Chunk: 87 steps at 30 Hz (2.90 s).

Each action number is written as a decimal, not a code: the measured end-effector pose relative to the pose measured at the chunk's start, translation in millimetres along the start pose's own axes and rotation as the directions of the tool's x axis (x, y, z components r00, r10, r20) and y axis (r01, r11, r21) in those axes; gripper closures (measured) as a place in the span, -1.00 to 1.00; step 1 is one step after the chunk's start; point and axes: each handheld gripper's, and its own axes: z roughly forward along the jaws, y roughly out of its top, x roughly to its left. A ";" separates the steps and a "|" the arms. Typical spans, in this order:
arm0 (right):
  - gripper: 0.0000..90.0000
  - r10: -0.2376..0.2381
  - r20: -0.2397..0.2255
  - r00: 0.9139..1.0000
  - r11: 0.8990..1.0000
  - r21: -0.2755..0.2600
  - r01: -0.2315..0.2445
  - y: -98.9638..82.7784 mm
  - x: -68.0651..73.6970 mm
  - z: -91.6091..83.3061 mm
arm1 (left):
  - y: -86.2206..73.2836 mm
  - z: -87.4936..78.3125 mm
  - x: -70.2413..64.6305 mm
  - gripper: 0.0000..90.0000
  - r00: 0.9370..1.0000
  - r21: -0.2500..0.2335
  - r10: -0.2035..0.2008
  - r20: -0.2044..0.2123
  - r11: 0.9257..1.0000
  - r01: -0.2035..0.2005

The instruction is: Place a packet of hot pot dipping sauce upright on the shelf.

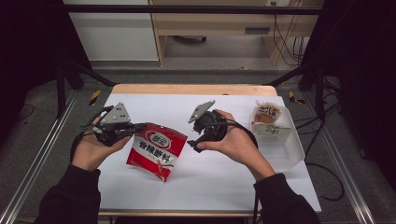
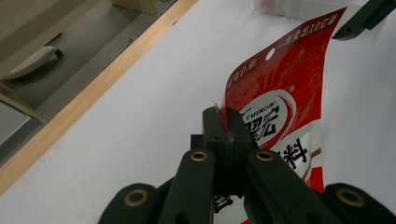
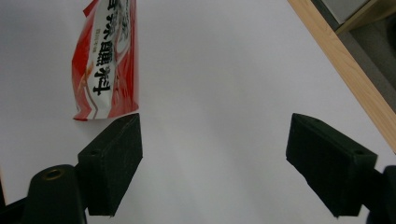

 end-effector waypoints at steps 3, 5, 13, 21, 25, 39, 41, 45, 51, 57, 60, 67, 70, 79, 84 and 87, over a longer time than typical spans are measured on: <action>-0.56 0.002 -0.022 1.000 1.000 -0.004 -0.002 2.0 -0.6 -3.6 | 3.9 1.5 -2.7 1.00 1.000 0.000 0.008 0.001 1.000 -0.008; -0.55 -0.004 -0.039 0.999 1.000 -0.008 0.004 2.5 -0.4 -3.8 | 5.8 2.0 -3.7 1.00 1.000 -0.003 0.012 0.004 1.000 -0.012; -0.41 0.006 -0.099 0.995 1.000 -0.006 -0.006 4.8 2.4 1.7 | 11.5 5.6 -6.9 1.00 1.000 -0.001 0.022 0.006 1.000 -0.022; -0.01 -0.010 -0.166 0.986 1.000 0.000 0.010 13.0 11.6 12.2 | 19.7 7.5 -9.7 1.00 1.000 -0.005 0.029 0.006 1.000 -0.029; 0.36 -0.030 -0.186 0.982 0.999 0.021 0.035 18.0 15.0 19.1 | 22.5 7.2 -10.9 1.00 0.999 -0.015 0.033 0.010 0.999 -0.032; 0.98 -0.036 -0.170 0.985 0.999 0.015 0.039 23.1 1.7 6.8 | 22.6 7.2 -8.3 1.00 0.999 -0.045 0.007 0.038 0.999 -0.005; 0.99 -0.034 -0.165 0.986 0.999 0.018 0.038 23.8 -0.3 4.8 | 22.4 8.8 -8.4 1.00 0.999 -0.054 -0.004 0.046 0.999 0.006; 0.99 -0.039 -0.166 0.985 0.998 0.042 0.047 25.3 -4.2 1.3 | 21.7 12.4 -8.6 1.00 0.998 -0.055 -0.011 0.059 0.998 0.014; 0.99 -0.045 -0.162 0.986 0.996 0.066 0.056 23.7 -9.7 -2.6 | 18.8 19.0 -9.0 0.77 0.998 -0.065 -0.030 0.061 0.997 0.034; 0.99 -0.040 -0.131 0.991 0.995 0.081 0.051 17.0 -19.0 -9.3 | 15.1 19.3 -9.7 0.03 0.998 -0.115 -0.061 0.027 0.991 0.064; 0.99 -0.021 -0.118 0.993 0.997 0.078 0.030 12.7 -25.4 -15.7 | 9.6 19.6 -10.1 -0.25 0.998 -0.133 -0.067 0.013 0.989 0.068; 0.99 -0.004 -0.091 0.996 0.997 0.071 0.011 4.4 -34.0 -33.2 | -15.2 26.8 -13.9 -0.59 0.996 -0.130 -0.085 -0.020 0.988 0.082; 0.99 0.005 -0.075 0.997 0.998 0.063 0.000 -2.2 -38.9 -46.2 | -38.6 35.4 -15.4 -0.69 0.992 -0.118 -0.117 -0.036 0.987 0.112; 0.99 0.032 -0.042 0.999 0.999 0.041 -0.030 -14.3 -48.9 -74.9 | -86.0 47.4 -12.4 -0.81 0.975 -0.092 -0.201 -0.093 0.977 0.192; 0.99 0.034 -0.016 0.999 0.999 0.035 -0.033 -16.8 -51.9 -92.4 | -106.1 55.5 -10.4 -0.83 0.969 -0.045 -0.212 -0.123 0.977 0.208; 0.99 0.044 -0.007 0.999 0.999 0.019 -0.044 -19.8 -54.2 -102.3 | -113.5 55.6 -8.0 -0.83 0.960 -0.071 -0.251 -0.128 0.967 0.244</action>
